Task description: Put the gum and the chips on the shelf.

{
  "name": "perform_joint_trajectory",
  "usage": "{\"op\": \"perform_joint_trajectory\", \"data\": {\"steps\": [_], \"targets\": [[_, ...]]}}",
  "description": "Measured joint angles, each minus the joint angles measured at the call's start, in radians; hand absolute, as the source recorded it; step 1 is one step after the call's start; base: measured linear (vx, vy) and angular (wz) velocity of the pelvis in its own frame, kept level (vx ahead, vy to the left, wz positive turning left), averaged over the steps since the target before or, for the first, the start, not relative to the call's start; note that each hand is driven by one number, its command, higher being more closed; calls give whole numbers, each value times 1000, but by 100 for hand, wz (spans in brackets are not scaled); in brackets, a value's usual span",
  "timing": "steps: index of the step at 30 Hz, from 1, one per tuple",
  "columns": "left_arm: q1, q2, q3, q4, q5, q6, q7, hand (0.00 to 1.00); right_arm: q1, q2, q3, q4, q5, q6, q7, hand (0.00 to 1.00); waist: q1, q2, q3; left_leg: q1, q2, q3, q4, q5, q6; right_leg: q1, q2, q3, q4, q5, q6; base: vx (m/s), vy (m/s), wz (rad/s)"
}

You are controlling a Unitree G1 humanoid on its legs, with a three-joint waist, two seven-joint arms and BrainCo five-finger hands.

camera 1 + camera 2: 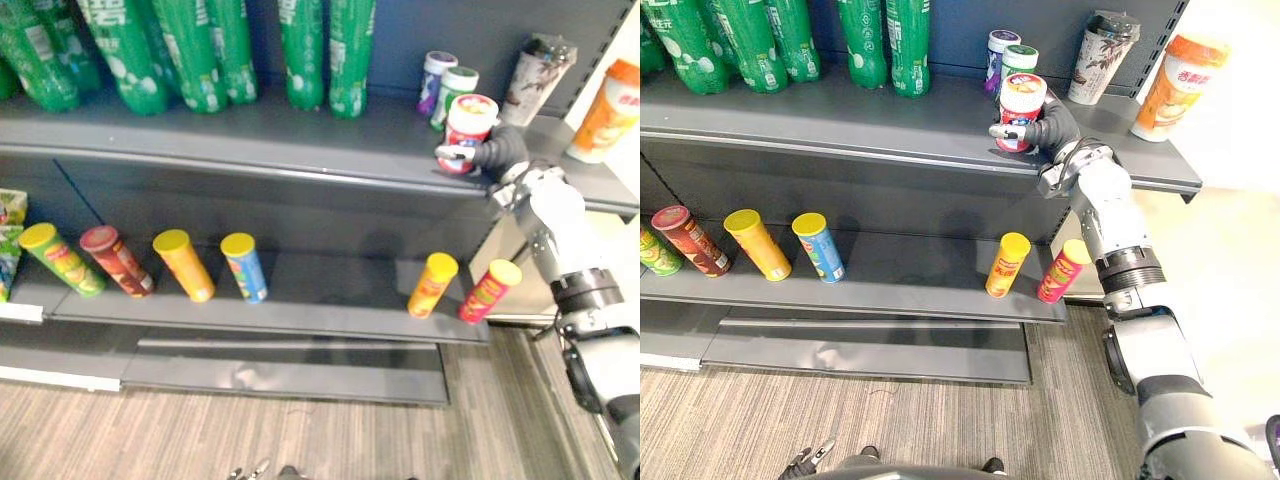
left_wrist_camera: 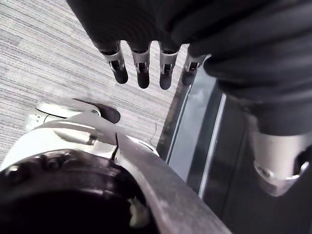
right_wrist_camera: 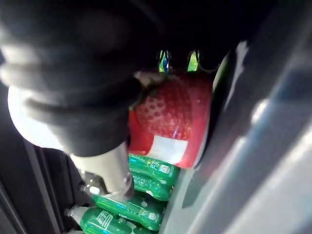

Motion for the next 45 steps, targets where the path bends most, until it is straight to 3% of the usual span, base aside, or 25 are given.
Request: {"op": "perform_joint_trajectory", "data": {"steps": [1, 12, 27, 45], "targets": [[0, 0, 0, 0, 0, 0, 0, 0, -1, 0, 4, 0, 0, -1, -2, 0, 0, 0, 0, 0, 0, 1, 0, 0, 0, 0, 0, 0, 0, 1, 0, 0, 0, 0], [-4, 5, -8, 0, 0, 1, 1, 0, -16, -16, 37, 41, 2, -22, -49, 0, 2, -4, 2, 0, 0, -2, 0, 0, 0, 0, 0, -1, 0, 0, 0, 0, 0, 0], [-7, 5, -6, 0, 5, 5, 3, 0, -28, -19, 7, 75, 23, -60, -193, 0, -2, -5, 6, -2, 3, 16, 0, 3, 3, -14, 2, 21, 0, 7, 3, 1, 0, -3], [-10, -2, 2, 1, 7, -4, 4, 0, -2, -26, -46, -14, 45, -57, -211, 0, -26, 3, 9, 1, 17, 40, 2, 0, 0, -25, 18, 41, 0, 13, 0, 9, 4, -3]]}}
